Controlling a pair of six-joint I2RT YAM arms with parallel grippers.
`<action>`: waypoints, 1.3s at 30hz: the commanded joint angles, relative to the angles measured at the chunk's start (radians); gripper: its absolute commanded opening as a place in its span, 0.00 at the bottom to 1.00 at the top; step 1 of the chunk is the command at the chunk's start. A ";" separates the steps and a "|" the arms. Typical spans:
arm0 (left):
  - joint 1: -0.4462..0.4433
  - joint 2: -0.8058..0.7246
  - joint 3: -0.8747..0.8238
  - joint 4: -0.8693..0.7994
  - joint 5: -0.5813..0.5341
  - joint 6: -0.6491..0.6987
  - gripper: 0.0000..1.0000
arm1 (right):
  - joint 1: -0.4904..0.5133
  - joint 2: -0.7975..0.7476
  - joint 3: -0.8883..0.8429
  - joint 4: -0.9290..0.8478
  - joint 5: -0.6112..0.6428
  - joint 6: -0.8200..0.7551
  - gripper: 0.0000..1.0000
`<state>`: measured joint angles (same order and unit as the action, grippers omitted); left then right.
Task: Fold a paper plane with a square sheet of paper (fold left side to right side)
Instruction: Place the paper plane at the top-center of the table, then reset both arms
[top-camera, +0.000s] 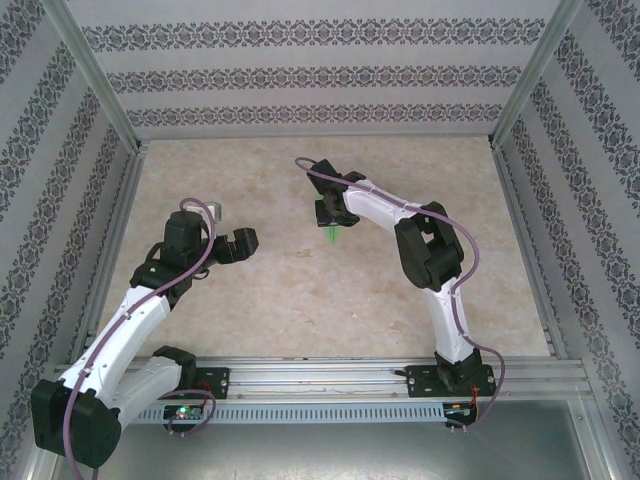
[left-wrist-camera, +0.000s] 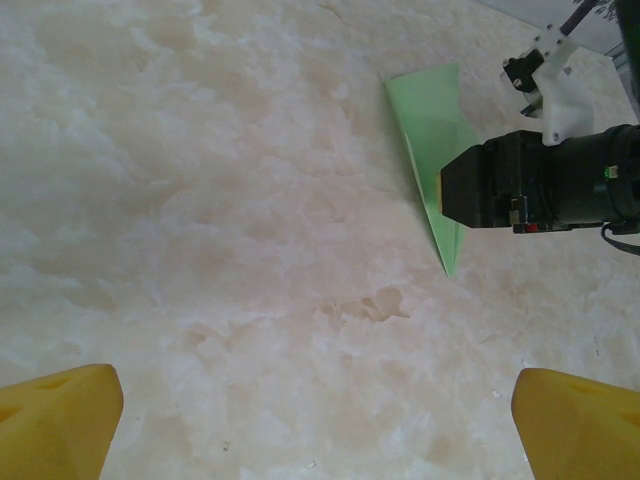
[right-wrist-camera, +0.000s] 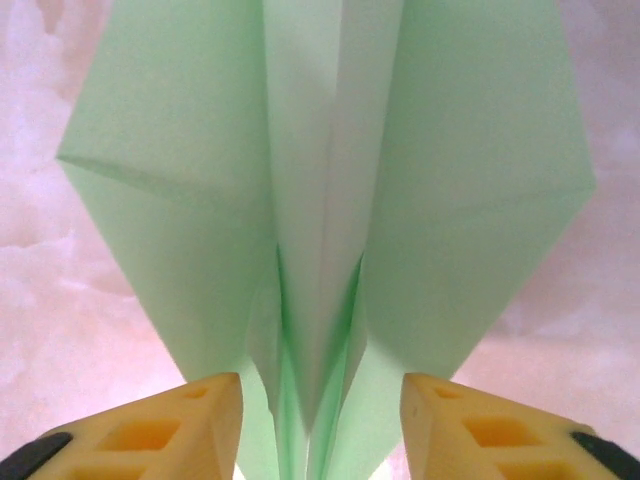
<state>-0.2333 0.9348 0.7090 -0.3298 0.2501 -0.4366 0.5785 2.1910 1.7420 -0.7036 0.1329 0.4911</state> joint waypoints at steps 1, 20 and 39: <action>0.015 -0.002 0.020 -0.010 -0.005 0.014 1.00 | 0.021 -0.096 -0.017 -0.047 0.037 -0.030 0.52; 0.032 -0.036 0.063 0.019 -0.302 0.103 1.00 | -0.009 -0.766 -0.485 0.003 0.105 -0.142 0.79; 0.048 -0.057 0.047 0.089 -0.405 0.139 1.00 | -0.607 -1.341 -1.138 0.426 -0.210 -0.160 0.98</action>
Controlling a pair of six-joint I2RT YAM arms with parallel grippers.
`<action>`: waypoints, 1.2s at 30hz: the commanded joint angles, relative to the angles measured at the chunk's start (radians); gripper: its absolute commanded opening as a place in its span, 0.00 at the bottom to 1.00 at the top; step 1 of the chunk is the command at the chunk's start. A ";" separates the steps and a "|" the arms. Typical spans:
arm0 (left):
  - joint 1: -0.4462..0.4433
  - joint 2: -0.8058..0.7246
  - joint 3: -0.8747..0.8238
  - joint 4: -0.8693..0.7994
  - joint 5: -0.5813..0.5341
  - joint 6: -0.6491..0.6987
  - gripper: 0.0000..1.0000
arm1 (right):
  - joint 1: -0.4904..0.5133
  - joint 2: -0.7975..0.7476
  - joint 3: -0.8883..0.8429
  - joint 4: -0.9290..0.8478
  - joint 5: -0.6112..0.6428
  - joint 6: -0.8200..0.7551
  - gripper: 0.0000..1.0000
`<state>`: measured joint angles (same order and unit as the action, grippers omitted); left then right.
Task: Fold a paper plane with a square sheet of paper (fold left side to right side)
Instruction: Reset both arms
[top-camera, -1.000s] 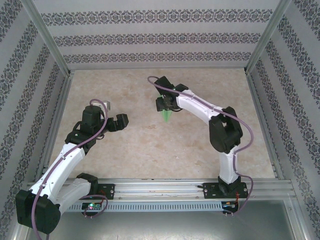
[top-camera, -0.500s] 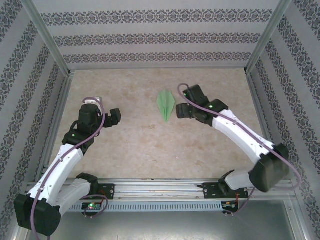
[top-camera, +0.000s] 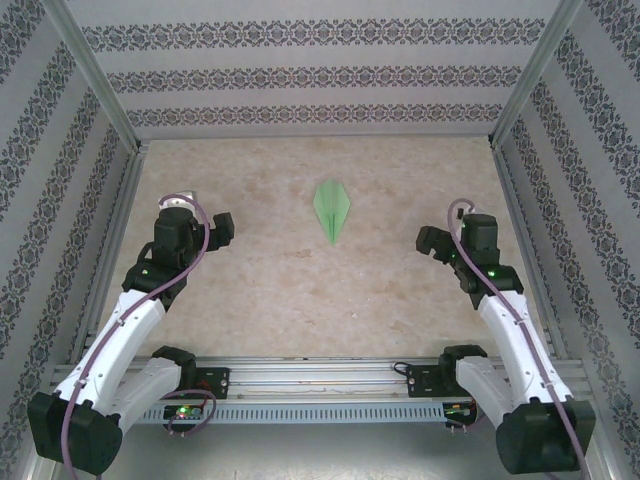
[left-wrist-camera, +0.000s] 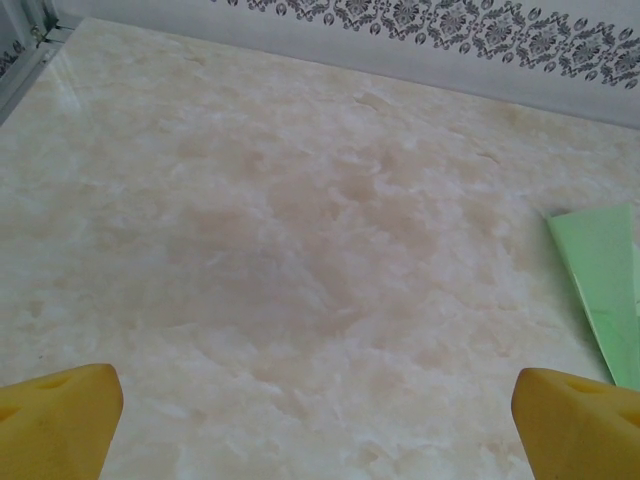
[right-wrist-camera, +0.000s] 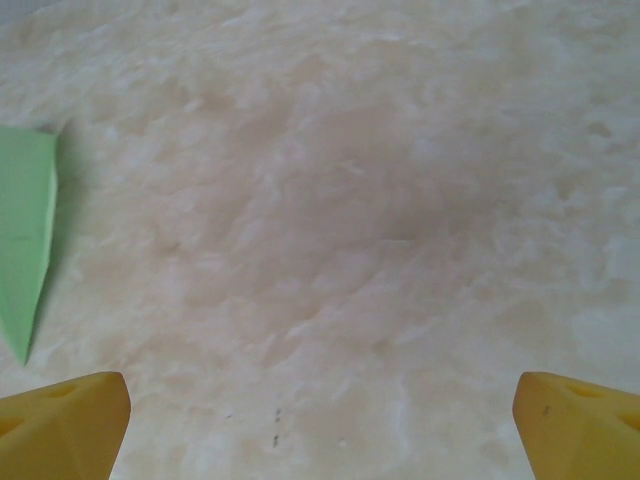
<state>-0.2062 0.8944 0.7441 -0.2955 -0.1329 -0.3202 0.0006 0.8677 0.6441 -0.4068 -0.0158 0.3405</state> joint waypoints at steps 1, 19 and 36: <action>0.021 -0.016 0.013 0.055 -0.024 0.024 1.00 | -0.038 -0.018 -0.068 0.169 -0.051 -0.032 0.98; 0.028 -0.012 0.020 0.064 -0.069 0.041 1.00 | -0.042 0.216 -0.294 0.840 0.036 -0.228 0.98; 0.042 0.041 0.024 0.064 -0.090 0.029 1.00 | -0.045 0.654 -0.354 1.483 -0.106 -0.281 0.98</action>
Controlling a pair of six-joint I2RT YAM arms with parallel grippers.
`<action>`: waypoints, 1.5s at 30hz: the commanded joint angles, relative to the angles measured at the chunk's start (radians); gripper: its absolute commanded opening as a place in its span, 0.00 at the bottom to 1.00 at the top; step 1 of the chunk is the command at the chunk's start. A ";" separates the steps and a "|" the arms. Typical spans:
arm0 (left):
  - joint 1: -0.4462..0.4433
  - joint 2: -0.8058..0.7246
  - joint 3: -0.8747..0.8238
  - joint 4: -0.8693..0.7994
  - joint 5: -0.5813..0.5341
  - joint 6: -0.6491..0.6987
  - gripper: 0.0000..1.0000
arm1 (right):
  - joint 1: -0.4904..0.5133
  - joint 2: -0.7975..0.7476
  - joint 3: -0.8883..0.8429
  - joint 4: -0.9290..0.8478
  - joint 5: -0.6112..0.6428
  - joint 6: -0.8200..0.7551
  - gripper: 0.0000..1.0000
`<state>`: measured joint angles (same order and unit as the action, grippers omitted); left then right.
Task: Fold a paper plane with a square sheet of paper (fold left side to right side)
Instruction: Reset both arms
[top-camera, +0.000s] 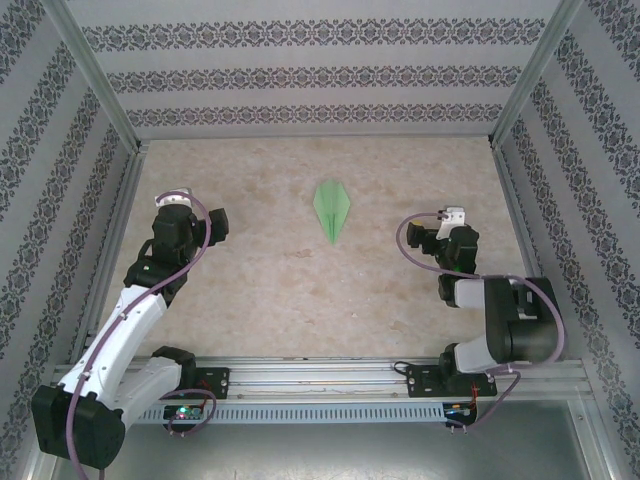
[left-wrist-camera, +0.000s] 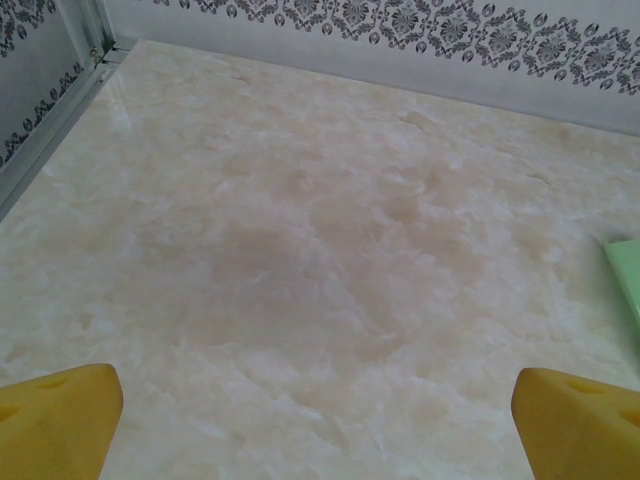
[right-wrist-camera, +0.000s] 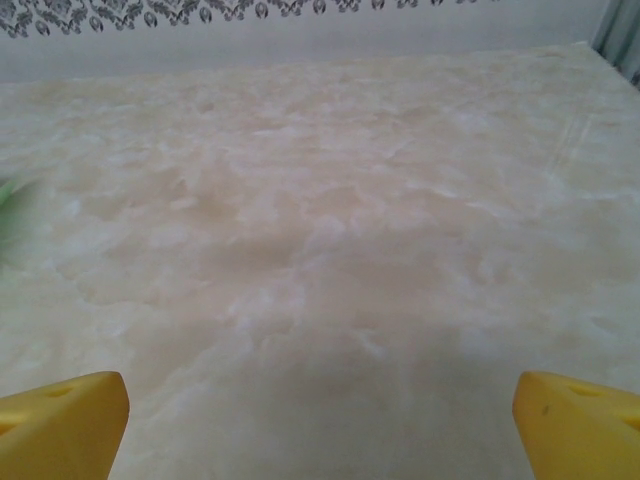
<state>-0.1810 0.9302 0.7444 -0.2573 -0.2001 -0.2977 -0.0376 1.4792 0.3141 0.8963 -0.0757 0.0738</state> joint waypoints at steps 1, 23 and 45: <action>0.018 0.006 0.025 0.023 -0.024 0.008 1.00 | -0.007 0.054 -0.024 0.198 -0.047 -0.009 0.98; 0.044 0.041 -0.204 0.379 -0.278 0.243 1.00 | 0.028 0.043 0.056 0.050 0.076 -0.020 0.98; 0.094 0.391 -0.377 0.990 -0.047 0.433 1.00 | 0.031 0.043 0.057 0.048 0.079 -0.023 0.98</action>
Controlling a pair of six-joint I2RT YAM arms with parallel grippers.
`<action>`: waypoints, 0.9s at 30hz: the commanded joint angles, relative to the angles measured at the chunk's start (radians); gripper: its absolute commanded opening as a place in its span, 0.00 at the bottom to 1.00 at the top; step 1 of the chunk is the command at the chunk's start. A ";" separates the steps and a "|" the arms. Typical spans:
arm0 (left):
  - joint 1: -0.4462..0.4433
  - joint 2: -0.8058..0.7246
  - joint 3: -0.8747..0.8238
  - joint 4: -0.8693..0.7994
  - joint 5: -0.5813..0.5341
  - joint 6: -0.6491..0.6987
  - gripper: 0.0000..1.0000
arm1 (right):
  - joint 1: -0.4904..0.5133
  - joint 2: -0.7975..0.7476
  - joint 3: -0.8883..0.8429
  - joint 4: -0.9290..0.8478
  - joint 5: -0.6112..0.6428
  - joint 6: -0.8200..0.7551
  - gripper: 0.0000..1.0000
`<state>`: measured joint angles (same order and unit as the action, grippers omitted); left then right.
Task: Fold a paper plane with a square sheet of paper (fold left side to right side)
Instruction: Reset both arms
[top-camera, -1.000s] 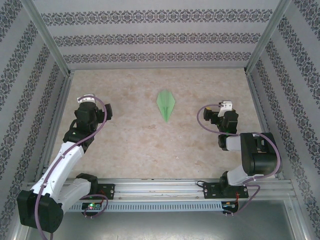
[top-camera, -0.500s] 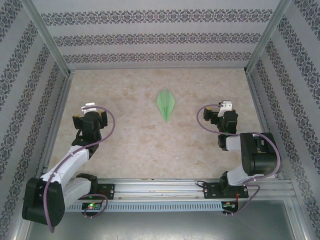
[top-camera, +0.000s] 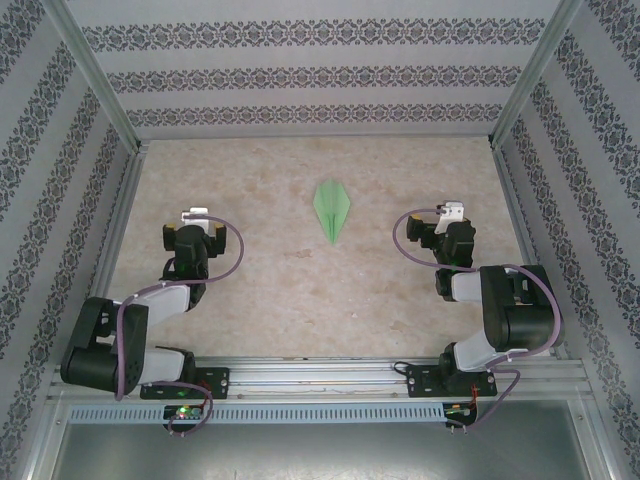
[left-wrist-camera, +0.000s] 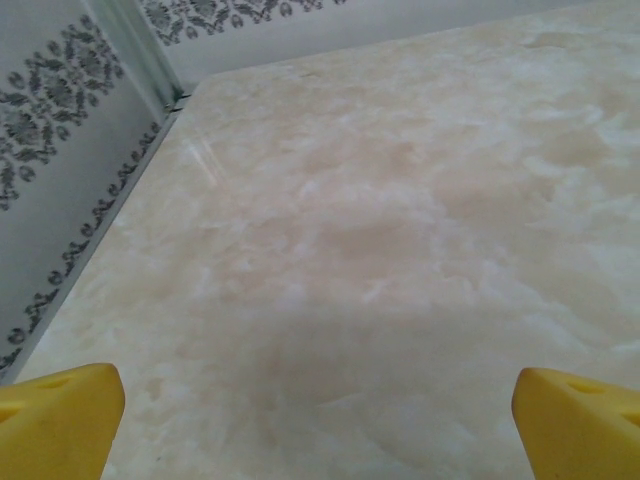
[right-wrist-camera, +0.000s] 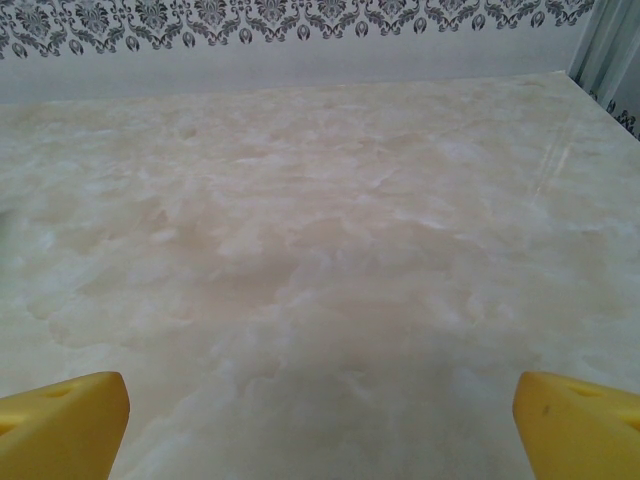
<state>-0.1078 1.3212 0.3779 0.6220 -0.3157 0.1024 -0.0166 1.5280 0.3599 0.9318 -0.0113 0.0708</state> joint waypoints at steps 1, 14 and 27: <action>0.026 0.001 -0.016 0.119 0.082 0.034 1.00 | 0.010 -0.006 0.011 0.012 0.015 -0.020 0.98; 0.046 -0.006 -0.141 0.310 0.185 0.048 1.00 | 0.011 -0.006 0.013 0.012 0.016 -0.021 0.98; 0.080 -0.021 -0.135 0.267 0.303 0.046 1.00 | 0.013 -0.006 0.013 0.010 0.019 -0.022 0.98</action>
<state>-0.0555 1.3113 0.1959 0.9295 -0.0975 0.1337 -0.0151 1.5280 0.3599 0.9318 -0.0074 0.0704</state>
